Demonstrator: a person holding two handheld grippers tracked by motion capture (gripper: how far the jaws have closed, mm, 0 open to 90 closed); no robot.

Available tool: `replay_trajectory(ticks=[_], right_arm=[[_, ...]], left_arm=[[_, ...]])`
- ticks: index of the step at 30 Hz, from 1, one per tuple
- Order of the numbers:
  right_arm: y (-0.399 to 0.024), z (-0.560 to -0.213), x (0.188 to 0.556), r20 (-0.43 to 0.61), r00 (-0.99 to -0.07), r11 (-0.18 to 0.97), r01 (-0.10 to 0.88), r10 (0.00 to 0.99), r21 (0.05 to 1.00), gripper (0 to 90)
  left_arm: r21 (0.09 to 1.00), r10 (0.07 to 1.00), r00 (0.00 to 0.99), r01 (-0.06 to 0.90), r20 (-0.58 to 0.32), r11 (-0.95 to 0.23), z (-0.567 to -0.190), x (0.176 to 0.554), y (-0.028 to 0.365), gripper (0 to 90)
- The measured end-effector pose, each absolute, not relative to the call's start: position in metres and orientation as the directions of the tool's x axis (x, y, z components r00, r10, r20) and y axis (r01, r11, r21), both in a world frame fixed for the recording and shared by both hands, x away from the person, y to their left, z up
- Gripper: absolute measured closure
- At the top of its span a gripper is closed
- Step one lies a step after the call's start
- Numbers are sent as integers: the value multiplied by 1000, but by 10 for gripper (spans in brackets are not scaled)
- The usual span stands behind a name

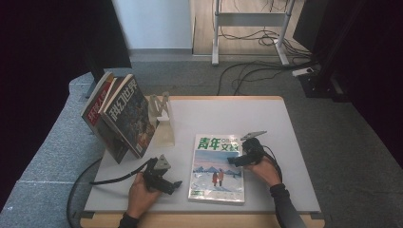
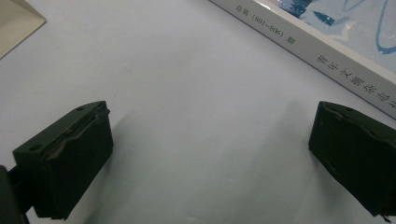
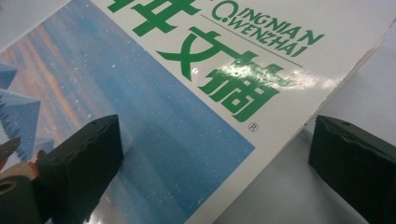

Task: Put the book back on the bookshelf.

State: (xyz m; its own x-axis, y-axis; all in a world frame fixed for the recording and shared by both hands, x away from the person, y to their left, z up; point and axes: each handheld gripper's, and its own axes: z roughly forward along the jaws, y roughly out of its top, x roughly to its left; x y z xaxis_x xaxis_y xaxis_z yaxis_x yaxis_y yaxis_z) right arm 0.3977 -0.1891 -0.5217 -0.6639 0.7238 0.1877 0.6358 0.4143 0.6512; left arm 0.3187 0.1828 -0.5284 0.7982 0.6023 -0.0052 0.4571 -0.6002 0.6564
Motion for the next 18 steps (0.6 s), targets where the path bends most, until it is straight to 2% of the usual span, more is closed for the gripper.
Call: replay_trajectory(ticks=[5,13,16,18], right_arm=[[-187,-520,397,177,-674,430,628,717,649,51],[-182,-512,396,100,-709,476,564,699,675,142],[-181,-507,393,146,-728,444,551,670,706,198],[-178,-505,389,142,-734,456,547,664,702,194]], left_arm=[[656,603,798,458,-6,-600,-528,319,183,0],[657,603,798,458,-6,-600,-528,319,183,0],[657,602,798,457,-6,-600,-528,319,183,0],[657,601,799,456,-6,-600,-529,319,183,0]])
